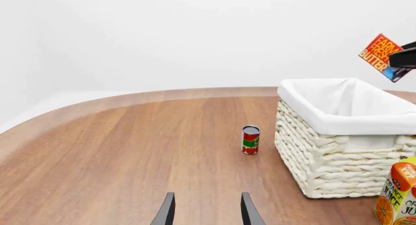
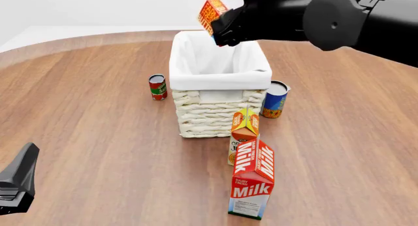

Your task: Pick up the butter and put it in the basket.

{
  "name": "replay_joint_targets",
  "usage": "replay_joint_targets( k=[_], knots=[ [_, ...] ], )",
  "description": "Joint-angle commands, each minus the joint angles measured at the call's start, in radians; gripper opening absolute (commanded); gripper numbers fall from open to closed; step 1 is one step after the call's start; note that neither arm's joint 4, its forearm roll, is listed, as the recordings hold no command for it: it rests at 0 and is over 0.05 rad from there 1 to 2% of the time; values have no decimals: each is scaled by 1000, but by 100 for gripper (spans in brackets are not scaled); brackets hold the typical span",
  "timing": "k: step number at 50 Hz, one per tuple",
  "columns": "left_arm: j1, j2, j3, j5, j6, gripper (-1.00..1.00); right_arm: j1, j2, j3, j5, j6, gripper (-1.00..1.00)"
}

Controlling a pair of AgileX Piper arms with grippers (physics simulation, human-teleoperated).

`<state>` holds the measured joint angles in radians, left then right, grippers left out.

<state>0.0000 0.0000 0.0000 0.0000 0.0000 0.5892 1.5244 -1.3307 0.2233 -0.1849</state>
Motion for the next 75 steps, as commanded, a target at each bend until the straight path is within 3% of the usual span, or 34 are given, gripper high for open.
replay_joint_targets(
  k=[1, 75],
  knots=[
    [0, 0, 0, 0, 0, 100, -24, 41, -22, -30, 6, -100],
    [0, 0, 0, 0, 0, 100, -52, 226, -30, -176, 10, -100]
  ],
)
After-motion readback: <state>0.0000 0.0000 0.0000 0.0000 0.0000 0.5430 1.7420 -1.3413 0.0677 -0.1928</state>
